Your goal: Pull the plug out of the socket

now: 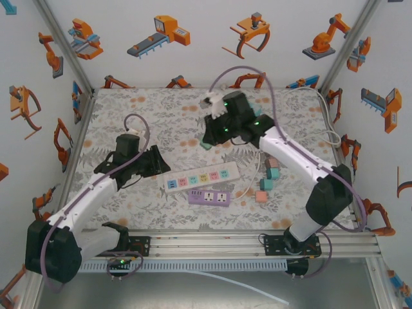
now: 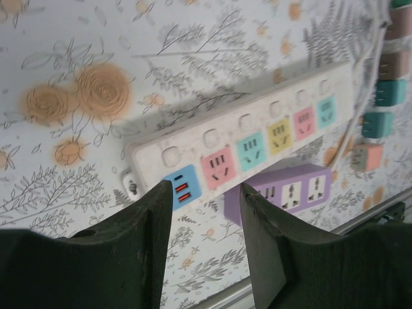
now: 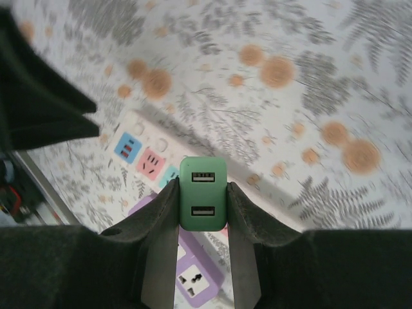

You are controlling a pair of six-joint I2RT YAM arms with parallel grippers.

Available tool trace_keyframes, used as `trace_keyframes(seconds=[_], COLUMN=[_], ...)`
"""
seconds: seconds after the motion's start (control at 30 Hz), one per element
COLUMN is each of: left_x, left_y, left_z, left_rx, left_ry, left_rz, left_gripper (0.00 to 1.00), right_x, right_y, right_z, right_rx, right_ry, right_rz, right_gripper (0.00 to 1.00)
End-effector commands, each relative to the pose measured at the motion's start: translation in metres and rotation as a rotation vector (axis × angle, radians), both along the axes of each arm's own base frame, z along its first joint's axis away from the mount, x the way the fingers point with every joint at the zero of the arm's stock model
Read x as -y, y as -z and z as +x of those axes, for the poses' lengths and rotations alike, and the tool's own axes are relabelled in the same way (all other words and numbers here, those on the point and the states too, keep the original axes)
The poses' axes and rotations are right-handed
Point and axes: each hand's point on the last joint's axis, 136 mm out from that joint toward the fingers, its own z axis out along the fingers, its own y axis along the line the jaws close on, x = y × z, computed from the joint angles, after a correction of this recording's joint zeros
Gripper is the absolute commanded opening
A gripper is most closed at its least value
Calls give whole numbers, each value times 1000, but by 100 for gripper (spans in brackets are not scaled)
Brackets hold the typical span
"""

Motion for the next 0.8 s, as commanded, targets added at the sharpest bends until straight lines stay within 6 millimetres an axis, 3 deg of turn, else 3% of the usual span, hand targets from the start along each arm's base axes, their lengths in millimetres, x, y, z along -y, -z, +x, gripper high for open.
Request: trace_keyframes(seconds=[0.0,0.2,0.37,0.43,0.53,0.67,0.77], left_x=[11,24,53,65,81,89,88], left_y=[-39,-68,-94,-104,-115,-120,-117], left_z=[2,-8,-32,-43,-57,-64,-63], left_rx=[134,230,308,334,360,383,386], left_ry=[61,137,336,418,518,564,558], left_rz=[-45,-101,-137,-133,-133,-116,-103], left_gripper=[48,50,56,62,74,99,97], right_x=[58,178,288,320,357,382,388], right_y=[2,13,54,69,90,118,134], right_z=[16,49,46,44,41,43,55], right_rx=[-202,-288,-393,-416,-436,-464,-467], right_ry=[277,681,1019,1105,1198,1266,1264], right_rz=[131,318,439,498,533,530,525], right_gripper=[12,13,14,14,14,15,16])
